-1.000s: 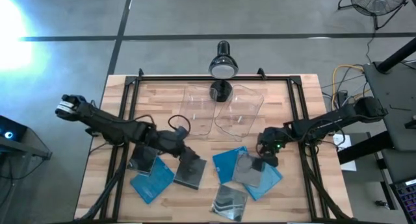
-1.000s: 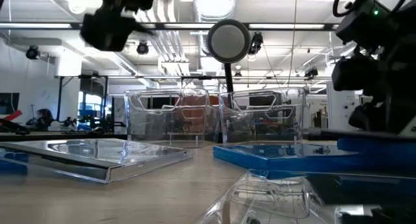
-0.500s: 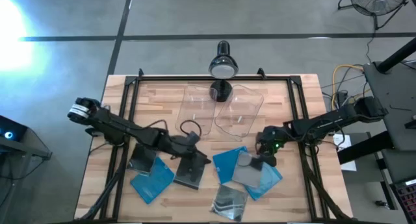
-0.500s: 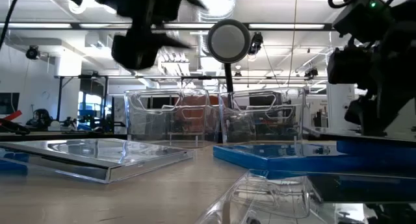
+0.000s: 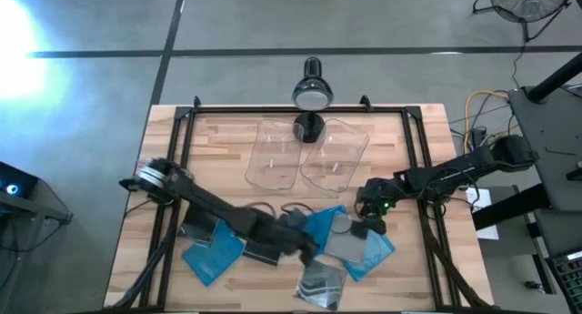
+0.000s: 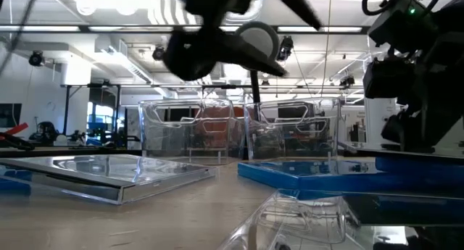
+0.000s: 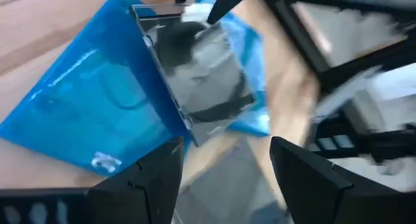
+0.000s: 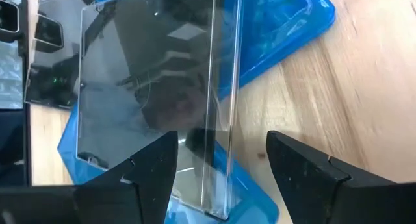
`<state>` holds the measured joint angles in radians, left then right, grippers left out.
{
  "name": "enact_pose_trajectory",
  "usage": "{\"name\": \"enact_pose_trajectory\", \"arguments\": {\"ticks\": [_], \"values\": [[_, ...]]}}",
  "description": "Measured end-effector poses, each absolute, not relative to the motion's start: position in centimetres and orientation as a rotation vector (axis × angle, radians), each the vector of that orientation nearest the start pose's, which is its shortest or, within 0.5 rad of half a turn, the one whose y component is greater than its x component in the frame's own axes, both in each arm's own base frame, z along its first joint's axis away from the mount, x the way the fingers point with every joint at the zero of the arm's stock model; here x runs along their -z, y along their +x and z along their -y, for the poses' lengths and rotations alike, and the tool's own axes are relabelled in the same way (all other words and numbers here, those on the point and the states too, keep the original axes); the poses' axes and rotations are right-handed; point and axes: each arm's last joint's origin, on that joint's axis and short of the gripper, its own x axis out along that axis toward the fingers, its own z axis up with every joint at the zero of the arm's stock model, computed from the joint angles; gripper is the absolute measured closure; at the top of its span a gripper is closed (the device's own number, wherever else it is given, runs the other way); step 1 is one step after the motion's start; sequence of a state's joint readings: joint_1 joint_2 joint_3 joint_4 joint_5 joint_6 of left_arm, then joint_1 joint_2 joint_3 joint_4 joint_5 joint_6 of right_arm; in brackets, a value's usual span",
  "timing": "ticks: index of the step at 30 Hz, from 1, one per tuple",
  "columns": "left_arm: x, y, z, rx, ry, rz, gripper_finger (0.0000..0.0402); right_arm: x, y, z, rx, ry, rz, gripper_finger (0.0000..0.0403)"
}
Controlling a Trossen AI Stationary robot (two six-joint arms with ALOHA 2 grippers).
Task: Pick & place jewel cases by type
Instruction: Put the black CD case into the right transparent bin
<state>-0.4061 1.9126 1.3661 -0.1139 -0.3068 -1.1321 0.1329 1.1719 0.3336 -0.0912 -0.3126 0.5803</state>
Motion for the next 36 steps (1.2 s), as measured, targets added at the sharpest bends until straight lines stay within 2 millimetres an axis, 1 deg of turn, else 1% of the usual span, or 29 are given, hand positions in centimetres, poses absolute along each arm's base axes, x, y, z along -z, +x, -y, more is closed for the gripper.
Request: {"name": "enact_pose_trajectory", "arguments": {"ticks": [3, 6, 9, 13, 19, 22, 27, 33, 36], "values": [[-20.5, 41.2, 16.8, -0.332, -0.776, -0.749, 0.0188, -12.6, 18.3, -3.3, -0.135, 0.609, -1.03, 0.0174], [-20.0, 43.0, 17.8, -0.339, -0.76, -0.856, 0.0188, -12.3, 18.4, -3.3, -0.137, 0.596, -1.042, 0.0174], [-20.0, 44.7, 19.2, -0.293, -0.779, -0.863, 0.0188, -12.1, 18.5, -3.3, -0.138, 0.599, -1.055, 0.0174], [-19.2, 46.3, 20.2, -0.266, -0.794, -0.871, 0.0188, -12.0, 18.6, -3.4, -0.15, 0.606, -1.056, 0.0174], [-17.1, 46.9, 20.3, -0.302, -0.817, -0.892, 0.0188, -12.3, 18.7, -3.6, -0.249, 0.602, -1.042, 0.0174], [-16.1, 46.8, 19.7, -0.37, -0.811, -0.877, 0.0188, -12.3, 18.7, -3.7, -0.284, 0.614, -1.042, 0.0174], [-15.7, 47.4, 18.6, -0.402, -0.83, -0.854, 0.0188, -12.6, 19.0, -3.6, -0.293, 0.616, -1.006, 0.0174], [-15.7, 47.6, 17.9, -0.434, -0.828, -0.82, 0.0188, -14.6, 20.6, -3.1, -0.299, 0.623, -0.908, 0.0174], [-15.7, 47.7, 17.7, -0.475, -0.809, -0.788, 0.0188, -15.3, 21.3, -3.3, -0.357, 0.643, -0.904, 0.0175]]}}
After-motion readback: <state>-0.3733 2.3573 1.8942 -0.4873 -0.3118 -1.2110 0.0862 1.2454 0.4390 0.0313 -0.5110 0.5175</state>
